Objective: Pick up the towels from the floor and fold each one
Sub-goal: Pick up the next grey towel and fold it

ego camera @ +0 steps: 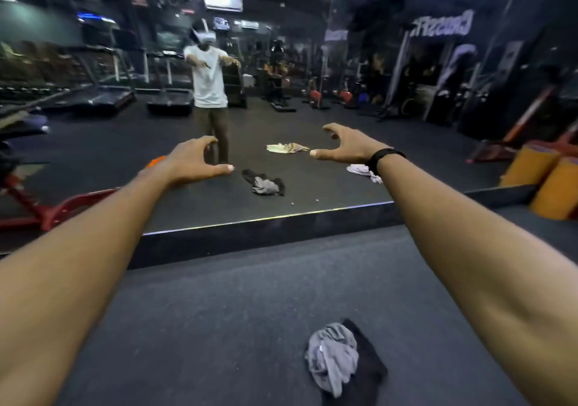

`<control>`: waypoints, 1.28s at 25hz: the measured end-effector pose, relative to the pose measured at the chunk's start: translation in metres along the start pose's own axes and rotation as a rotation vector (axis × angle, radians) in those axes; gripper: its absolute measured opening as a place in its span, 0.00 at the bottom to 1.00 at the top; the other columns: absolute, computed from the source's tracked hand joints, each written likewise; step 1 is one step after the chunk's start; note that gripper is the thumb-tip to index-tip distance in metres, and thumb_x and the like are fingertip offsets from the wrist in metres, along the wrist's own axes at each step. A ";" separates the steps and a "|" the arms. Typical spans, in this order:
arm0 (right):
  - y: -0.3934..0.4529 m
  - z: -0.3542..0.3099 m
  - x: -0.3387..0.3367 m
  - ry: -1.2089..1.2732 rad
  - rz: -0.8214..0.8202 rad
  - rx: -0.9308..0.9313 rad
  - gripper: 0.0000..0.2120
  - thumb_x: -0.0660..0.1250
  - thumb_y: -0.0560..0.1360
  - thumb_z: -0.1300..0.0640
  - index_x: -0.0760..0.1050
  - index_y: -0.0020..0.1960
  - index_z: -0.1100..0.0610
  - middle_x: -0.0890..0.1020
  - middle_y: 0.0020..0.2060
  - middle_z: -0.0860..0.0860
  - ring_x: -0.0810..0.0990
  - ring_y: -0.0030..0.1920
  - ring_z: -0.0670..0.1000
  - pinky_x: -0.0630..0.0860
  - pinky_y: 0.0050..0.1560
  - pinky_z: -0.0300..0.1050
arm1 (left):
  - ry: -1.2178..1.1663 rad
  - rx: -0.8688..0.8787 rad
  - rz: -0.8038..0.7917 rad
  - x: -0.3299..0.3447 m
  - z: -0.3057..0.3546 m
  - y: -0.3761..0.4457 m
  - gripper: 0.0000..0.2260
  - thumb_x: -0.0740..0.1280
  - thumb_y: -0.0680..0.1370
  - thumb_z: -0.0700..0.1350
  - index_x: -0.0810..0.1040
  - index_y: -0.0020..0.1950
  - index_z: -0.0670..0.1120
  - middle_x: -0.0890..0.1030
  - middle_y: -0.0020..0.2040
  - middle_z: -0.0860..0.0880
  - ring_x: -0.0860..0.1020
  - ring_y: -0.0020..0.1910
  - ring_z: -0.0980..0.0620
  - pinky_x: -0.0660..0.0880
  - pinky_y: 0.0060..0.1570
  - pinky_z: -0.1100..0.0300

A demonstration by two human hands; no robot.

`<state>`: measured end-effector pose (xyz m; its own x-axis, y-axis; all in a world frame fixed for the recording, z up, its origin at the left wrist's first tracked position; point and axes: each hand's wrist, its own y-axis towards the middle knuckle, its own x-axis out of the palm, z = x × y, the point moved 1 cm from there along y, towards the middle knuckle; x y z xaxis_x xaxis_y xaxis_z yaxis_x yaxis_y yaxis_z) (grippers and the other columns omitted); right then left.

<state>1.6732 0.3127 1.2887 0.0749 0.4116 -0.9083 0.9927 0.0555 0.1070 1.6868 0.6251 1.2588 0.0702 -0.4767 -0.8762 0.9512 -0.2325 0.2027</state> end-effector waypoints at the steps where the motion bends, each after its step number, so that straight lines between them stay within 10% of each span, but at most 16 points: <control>1: -0.009 0.023 -0.008 -0.001 0.003 0.030 0.40 0.69 0.71 0.39 0.58 0.76 0.54 0.66 0.73 0.55 0.66 0.72 0.55 0.64 0.69 0.51 | -0.017 0.026 -0.017 0.016 0.020 0.007 0.36 0.72 0.72 0.57 0.64 0.74 0.43 0.72 0.70 0.40 0.70 0.68 0.43 0.65 0.66 0.54; 16: -0.047 0.245 0.048 0.020 -0.105 0.306 0.41 0.70 0.71 0.40 0.59 0.76 0.57 0.66 0.73 0.54 0.66 0.72 0.53 0.62 0.70 0.44 | -0.108 0.119 -0.337 0.234 0.122 0.081 0.36 0.71 0.73 0.56 0.63 0.75 0.43 0.70 0.71 0.42 0.70 0.69 0.44 0.64 0.67 0.55; 32: 0.046 0.475 0.379 0.026 -0.485 0.731 0.38 0.67 0.73 0.38 0.59 0.75 0.54 0.66 0.72 0.57 0.67 0.70 0.60 0.67 0.67 0.59 | -0.080 0.007 -0.920 0.610 0.021 0.229 0.37 0.72 0.72 0.56 0.61 0.76 0.44 0.68 0.72 0.41 0.69 0.70 0.42 0.65 0.67 0.52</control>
<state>1.7917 0.0390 0.7576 -0.3641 0.5148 -0.7762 0.7272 -0.3635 -0.5823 1.9418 0.2636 0.7799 -0.7338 -0.1583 -0.6606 0.6199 -0.5540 -0.5558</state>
